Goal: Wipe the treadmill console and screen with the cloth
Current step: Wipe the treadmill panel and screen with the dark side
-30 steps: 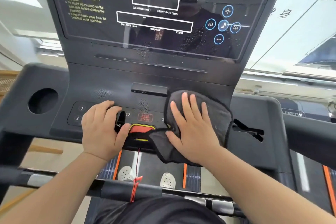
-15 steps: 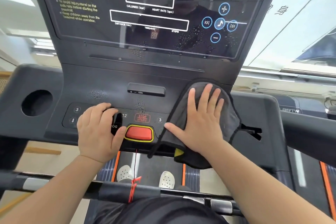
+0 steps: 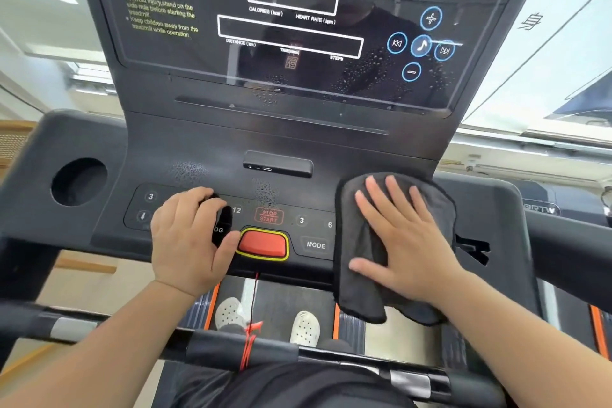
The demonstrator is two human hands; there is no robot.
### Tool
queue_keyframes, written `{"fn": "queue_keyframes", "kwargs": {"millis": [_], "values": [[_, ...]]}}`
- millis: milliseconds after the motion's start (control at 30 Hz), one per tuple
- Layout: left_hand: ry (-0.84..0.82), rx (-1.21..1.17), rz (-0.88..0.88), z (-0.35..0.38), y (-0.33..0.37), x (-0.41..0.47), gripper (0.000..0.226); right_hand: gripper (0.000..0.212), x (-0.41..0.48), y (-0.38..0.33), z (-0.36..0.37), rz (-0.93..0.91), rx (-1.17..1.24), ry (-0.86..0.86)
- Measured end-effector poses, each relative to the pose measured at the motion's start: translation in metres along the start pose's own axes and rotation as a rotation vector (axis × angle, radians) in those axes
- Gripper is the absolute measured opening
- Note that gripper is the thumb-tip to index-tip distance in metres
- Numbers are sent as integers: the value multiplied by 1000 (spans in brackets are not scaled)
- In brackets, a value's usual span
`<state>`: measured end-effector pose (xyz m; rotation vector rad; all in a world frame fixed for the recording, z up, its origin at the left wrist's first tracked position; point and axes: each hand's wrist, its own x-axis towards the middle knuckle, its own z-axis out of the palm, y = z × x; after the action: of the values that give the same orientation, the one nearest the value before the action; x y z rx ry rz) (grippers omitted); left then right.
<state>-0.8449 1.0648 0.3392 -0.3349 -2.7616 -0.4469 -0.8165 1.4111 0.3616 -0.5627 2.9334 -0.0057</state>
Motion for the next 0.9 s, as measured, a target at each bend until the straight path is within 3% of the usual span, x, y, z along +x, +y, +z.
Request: {"fn": "queue_keyframes", "kwargs": {"millis": [133, 333, 533, 633, 700, 900], "values": [[-4, 1, -6, 0, 1, 0, 65, 105, 41, -20, -10, 65, -5, 23], [13, -9, -1, -1, 2, 0, 64, 94, 37, -43, -18, -194, -30, -10], [40, -11, 17, 0, 1, 0, 64, 92, -20, -72, 5, 142, 144, -40], [31, -9, 18, -1, 1, 0, 65, 87, -16, -53, 4, 167, 165, -72], [26, -8, 13, -2, 1, 0, 65, 87, -9, -36, 0, 200, 187, 7], [-4, 5, -4, -3, 2, -1, 69, 109, 45, -56, -5, 283, 96, 79]]}}
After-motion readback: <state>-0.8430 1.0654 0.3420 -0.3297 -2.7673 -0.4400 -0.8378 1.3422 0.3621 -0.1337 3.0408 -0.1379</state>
